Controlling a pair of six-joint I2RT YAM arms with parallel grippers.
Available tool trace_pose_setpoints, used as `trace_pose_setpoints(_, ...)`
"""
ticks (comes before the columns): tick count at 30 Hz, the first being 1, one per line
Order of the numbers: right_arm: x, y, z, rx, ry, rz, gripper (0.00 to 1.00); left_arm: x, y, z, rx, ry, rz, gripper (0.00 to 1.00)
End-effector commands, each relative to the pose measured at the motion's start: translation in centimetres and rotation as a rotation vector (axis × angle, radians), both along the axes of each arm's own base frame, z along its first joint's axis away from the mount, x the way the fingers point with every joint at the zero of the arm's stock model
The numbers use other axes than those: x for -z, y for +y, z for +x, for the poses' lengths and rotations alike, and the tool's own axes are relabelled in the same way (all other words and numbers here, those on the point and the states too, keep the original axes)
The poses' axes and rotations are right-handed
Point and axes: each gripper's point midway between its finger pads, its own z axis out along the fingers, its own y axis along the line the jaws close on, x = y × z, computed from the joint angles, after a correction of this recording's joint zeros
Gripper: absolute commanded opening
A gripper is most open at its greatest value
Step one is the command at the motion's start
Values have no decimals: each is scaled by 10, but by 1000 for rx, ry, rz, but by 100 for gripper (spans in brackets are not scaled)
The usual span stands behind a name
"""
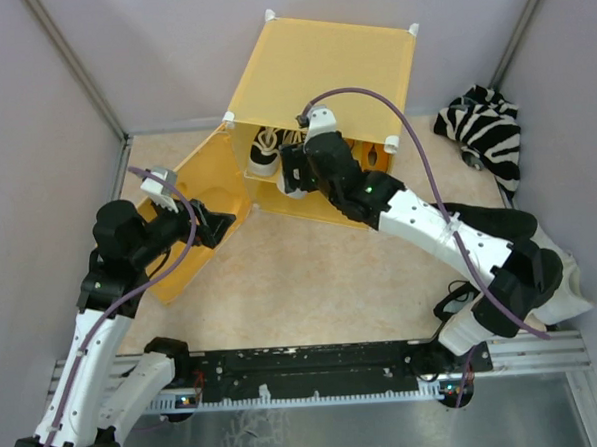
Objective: Place and organize the shoes in the shoe cabinet
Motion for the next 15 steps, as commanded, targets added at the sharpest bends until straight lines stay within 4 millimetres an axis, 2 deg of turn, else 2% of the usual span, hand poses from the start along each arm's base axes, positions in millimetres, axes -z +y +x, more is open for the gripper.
trace_pose_setpoints(1,-7,8,10,70,-18,93,77,-13,1,-2,4,-46,4,99)
trace_pose_setpoints(15,39,6,27,248,72,126,77,-12,0,-4,10,-49,3,99)
